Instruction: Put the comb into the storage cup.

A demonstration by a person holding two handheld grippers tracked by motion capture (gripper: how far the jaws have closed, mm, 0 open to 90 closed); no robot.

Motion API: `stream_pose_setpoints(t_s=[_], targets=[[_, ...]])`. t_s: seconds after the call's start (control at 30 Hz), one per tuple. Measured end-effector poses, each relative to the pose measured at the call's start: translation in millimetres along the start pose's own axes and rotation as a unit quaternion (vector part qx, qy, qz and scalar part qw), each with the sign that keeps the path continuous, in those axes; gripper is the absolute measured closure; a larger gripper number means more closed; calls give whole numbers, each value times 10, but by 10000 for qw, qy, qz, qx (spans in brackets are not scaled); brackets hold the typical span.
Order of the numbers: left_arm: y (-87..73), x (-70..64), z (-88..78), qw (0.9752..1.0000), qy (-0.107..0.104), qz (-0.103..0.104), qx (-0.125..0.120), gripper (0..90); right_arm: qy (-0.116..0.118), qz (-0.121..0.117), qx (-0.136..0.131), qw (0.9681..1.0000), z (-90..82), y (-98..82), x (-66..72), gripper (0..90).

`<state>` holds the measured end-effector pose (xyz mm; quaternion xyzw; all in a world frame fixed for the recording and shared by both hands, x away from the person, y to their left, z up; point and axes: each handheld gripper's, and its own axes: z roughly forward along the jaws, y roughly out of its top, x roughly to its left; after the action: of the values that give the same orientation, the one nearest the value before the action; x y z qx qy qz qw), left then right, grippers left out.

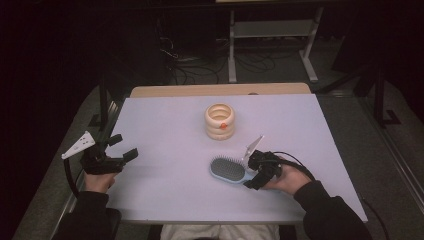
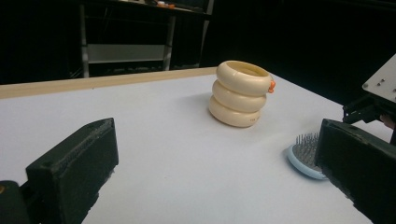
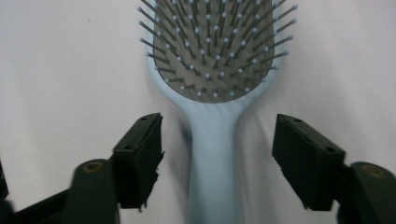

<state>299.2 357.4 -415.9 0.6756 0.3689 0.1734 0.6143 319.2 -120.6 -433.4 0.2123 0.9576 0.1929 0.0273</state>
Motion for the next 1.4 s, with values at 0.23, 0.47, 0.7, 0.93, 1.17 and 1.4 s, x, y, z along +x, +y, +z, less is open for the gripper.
stream_pose_setpoints(t_s=[0.23,0.47,0.7,0.93,1.17,1.4], targets=[[-1,-1,2,10000,0,-6,-1,0,-29,-44,115,9999,43,-5,11,455],[-1,-1,1,10000,5,-4,2,0,-60,-67,116,9999,51,8,20,564],[0,-7,7,10000,10,26,18,0,45,-19,153,9999,39,3,9,661],[0,-9,8,10000,17,39,27,0,73,67,133,9999,36,-1,1,676],[0,-13,9,10000,12,56,34,0,110,106,106,9998,35,0,-6,680],[0,-12,9,10000,14,56,35,0,52,75,20,10000,9,3,5,681]])
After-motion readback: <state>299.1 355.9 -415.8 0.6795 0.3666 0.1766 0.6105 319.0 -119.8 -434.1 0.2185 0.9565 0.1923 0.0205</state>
